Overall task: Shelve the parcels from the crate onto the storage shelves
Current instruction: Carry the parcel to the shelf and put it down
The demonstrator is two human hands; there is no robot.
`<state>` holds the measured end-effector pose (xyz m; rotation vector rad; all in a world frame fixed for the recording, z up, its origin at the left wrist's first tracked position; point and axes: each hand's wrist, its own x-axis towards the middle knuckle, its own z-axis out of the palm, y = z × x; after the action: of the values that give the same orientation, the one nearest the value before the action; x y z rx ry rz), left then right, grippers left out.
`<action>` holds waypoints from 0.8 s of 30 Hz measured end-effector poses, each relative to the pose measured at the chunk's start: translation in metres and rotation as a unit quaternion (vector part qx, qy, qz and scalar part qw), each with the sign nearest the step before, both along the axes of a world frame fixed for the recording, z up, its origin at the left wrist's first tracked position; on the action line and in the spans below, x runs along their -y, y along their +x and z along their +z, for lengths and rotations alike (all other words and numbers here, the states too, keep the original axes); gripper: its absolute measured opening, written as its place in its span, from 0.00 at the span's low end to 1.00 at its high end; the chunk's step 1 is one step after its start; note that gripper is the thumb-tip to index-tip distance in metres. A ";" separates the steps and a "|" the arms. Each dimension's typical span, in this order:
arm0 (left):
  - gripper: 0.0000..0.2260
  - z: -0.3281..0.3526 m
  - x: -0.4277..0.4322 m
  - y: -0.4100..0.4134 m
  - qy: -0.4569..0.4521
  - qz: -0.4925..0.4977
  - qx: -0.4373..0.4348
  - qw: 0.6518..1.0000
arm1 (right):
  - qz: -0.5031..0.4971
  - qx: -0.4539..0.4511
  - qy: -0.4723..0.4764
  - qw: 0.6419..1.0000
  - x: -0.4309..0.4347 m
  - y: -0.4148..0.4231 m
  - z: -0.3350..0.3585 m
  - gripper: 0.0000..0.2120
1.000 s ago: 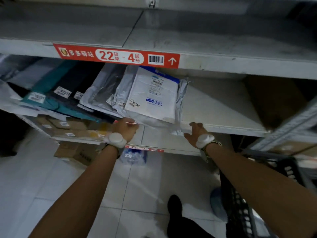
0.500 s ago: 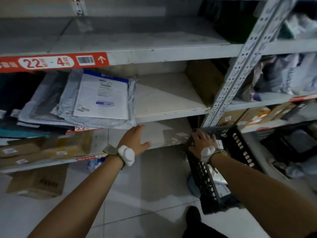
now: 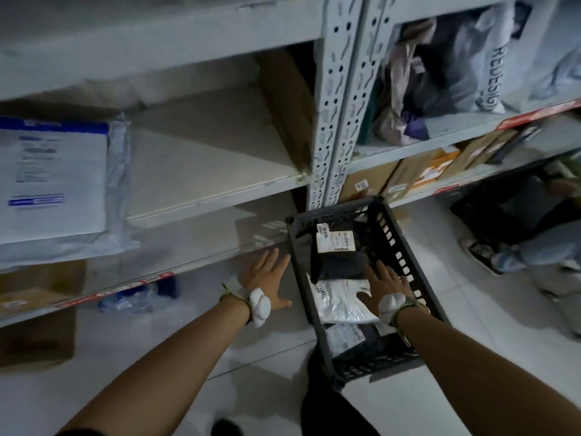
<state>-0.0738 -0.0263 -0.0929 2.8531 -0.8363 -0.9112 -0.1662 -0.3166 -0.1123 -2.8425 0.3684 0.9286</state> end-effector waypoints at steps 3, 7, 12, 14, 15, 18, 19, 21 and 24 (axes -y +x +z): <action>0.49 -0.018 0.029 0.005 0.027 0.012 -0.001 1.000 | 0.012 -0.006 -0.009 1.000 0.010 0.002 -0.026 0.39; 0.50 -0.061 0.063 0.019 0.068 0.030 -0.032 0.997 | 0.028 -0.044 -0.003 0.999 0.022 0.013 -0.068 0.39; 0.57 -0.101 0.090 0.018 0.067 0.066 -0.050 0.994 | -0.030 -0.093 0.040 0.994 0.027 0.019 -0.121 0.40; 0.62 -0.111 0.093 0.019 0.068 0.071 -0.055 0.994 | -0.083 -0.085 0.056 0.991 0.028 0.020 -0.135 0.41; 0.66 -0.114 0.094 0.018 0.076 0.065 -0.059 0.993 | -0.114 -0.085 0.063 0.988 0.029 0.020 -0.140 0.42; 0.63 -0.123 0.100 0.014 0.098 0.057 -0.061 0.992 | -0.198 -0.085 0.096 0.972 0.033 0.026 -0.153 0.41; 0.59 -0.125 0.102 0.013 0.097 0.060 -0.047 0.992 | -0.226 -0.083 0.108 0.965 0.032 0.028 -0.155 0.41; 0.56 -0.127 0.105 0.014 0.098 0.062 -0.026 0.993 | -0.294 -0.068 0.128 0.945 0.029 0.034 -0.161 0.38; 0.56 -0.129 0.103 0.013 0.099 0.065 -0.030 0.992 | -0.428 -0.036 0.180 0.885 0.027 0.051 -0.174 0.33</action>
<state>-0.0608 -0.1293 -0.2216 2.9844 -0.5764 -1.1158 -0.1154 -0.3439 -0.2866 -1.9606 1.1838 0.7769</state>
